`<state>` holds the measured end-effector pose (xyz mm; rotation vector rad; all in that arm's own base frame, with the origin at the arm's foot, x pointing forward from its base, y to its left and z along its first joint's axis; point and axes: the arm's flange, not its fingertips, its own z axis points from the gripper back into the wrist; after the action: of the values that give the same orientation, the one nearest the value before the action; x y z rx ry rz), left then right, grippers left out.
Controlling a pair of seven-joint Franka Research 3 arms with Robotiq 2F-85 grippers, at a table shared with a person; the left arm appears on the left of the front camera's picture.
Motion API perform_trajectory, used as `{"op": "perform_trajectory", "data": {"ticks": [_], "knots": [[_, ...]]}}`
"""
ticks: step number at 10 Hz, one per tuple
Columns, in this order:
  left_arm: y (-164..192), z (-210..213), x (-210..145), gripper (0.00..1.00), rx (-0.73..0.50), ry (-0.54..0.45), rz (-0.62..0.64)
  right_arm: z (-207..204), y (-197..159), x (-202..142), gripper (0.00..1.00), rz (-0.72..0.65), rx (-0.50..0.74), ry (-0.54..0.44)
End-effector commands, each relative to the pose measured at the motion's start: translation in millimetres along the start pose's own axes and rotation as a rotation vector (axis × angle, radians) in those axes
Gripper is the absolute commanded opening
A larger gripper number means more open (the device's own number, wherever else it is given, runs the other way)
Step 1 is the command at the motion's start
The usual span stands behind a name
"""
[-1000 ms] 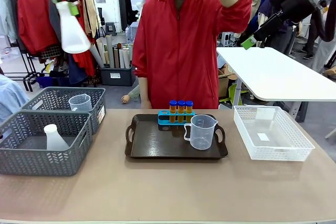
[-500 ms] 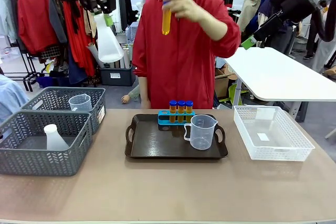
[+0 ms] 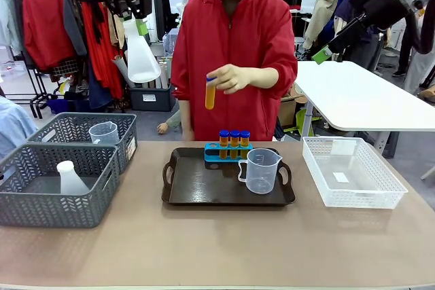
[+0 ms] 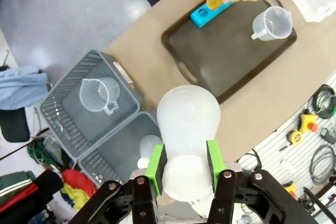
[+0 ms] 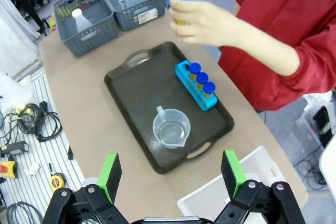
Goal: Prepare the laboratory tools.
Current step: Pick up one Small flask and place it on the Handle tray.
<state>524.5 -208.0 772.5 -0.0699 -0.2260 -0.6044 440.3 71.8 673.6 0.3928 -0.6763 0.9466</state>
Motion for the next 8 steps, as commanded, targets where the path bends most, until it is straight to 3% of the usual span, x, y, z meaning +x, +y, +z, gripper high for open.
{"op": "perform_trajectory", "data": {"ticks": [1,8], "knots": [[-1.0,-1.0,1.2,0.00,0.000,-0.004,0.002,1.2,-0.9,0.2,1.00,0.005,0.006,-0.007],[-1.0,-1.0,1.2,0.00,0.000,-0.004,0.002,1.2,-0.9,0.2,1.00,0.005,0.006,-0.007]]}}
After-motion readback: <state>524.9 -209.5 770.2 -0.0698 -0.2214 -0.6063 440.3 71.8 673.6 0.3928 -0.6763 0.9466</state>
